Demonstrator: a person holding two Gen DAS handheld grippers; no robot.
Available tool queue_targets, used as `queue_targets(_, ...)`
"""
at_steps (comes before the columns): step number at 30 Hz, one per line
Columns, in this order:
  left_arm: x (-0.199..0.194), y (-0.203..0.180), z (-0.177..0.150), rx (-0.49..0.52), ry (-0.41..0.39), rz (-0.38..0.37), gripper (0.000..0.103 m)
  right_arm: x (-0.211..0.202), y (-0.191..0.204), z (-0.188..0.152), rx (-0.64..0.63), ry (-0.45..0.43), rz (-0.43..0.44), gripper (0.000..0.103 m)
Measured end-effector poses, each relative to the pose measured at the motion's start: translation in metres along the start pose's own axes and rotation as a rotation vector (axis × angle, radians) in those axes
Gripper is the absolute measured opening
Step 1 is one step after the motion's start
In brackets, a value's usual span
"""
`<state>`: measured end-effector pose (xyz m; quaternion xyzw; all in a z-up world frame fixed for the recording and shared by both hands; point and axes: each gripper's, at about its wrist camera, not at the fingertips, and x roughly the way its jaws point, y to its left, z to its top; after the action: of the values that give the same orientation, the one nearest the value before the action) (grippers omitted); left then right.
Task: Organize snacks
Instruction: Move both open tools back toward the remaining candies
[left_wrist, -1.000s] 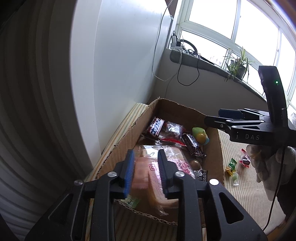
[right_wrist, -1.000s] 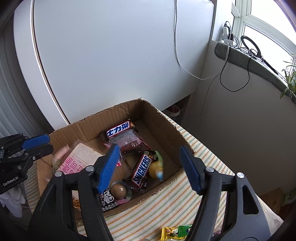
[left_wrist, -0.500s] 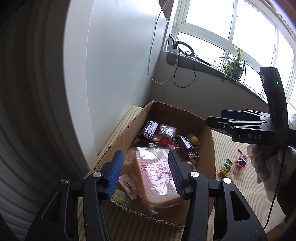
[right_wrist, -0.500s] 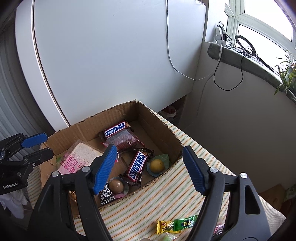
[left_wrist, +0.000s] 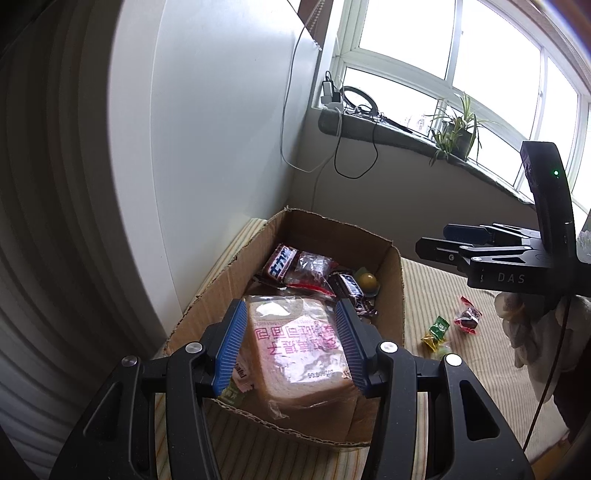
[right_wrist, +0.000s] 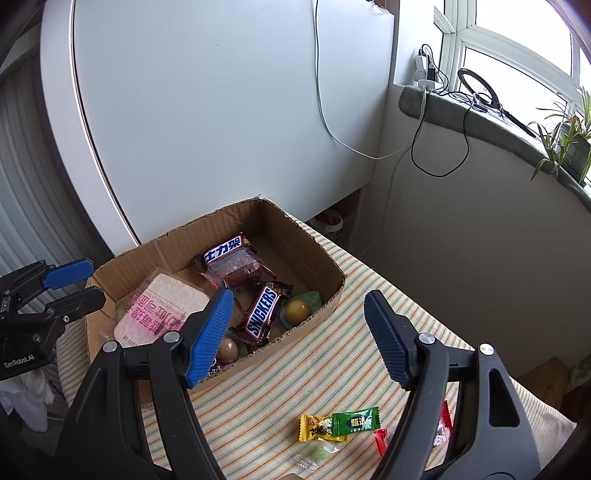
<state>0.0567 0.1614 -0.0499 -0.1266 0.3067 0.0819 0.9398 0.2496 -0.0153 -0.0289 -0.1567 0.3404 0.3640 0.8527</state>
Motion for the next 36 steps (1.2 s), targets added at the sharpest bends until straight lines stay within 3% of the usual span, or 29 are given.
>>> queue_targets(21, -0.006, -0.079, -0.009, 0.093, 0.004, -0.138, 0.049, -0.046, -0.103, -0.069, 0.171, 0.03, -0.101, 0.076)
queue_targets(36, 0.023, -0.141, -0.045, 0.152, 0.128, -0.248, 0.049, -0.024, -0.134, -0.119, 0.271, 0.087, -0.033, 0.076)
